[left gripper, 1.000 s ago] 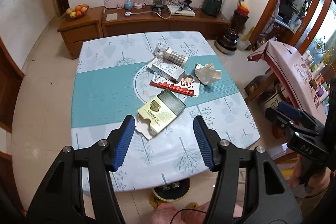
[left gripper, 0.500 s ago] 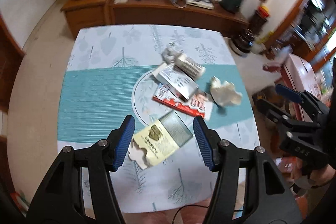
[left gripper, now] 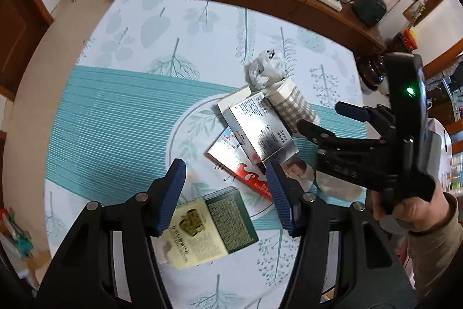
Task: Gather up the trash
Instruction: 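Grasp the checkered paper cup with the right tool while the left tool reaches the white box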
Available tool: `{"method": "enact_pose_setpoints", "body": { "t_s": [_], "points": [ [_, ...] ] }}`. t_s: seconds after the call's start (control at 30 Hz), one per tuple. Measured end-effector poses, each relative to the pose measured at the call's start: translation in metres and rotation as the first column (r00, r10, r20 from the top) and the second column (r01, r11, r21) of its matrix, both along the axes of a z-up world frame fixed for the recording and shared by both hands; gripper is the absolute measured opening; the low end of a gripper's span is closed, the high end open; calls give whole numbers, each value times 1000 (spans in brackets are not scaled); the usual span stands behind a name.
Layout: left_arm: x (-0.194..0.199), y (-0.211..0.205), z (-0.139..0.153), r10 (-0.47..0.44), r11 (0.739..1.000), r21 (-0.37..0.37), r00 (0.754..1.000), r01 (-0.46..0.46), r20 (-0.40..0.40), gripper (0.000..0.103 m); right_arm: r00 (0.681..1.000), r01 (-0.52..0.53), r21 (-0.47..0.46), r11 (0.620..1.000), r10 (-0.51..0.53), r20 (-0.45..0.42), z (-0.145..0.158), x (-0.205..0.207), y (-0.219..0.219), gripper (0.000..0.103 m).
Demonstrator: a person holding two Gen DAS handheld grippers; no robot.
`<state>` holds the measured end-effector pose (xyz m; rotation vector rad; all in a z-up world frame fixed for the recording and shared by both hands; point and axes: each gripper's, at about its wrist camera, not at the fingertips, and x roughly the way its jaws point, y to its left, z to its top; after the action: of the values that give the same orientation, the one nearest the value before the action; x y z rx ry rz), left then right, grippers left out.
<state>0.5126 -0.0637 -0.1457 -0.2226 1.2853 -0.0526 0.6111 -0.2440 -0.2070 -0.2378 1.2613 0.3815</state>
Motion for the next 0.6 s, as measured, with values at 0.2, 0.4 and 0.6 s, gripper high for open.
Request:
{"method": "enact_pose_setpoints", "body": {
  "t_s": [0.2, 0.4, 0.6],
  "points": [
    [18, -12, -28, 12, 1000, 12, 999, -11, -39, 55, 999, -31, -2, 1000, 31, -32, -47, 17, 3, 79],
    [28, -10, -43, 42, 999, 1, 997, -42, -67, 55, 997, -41, 8, 999, 42, -60, -71, 29, 0, 70],
    [41, -16, -52, 47, 999, -8, 996, -48, -82, 55, 998, -31, 33, 999, 33, -50, -70, 30, -2, 66]
  ]
}}
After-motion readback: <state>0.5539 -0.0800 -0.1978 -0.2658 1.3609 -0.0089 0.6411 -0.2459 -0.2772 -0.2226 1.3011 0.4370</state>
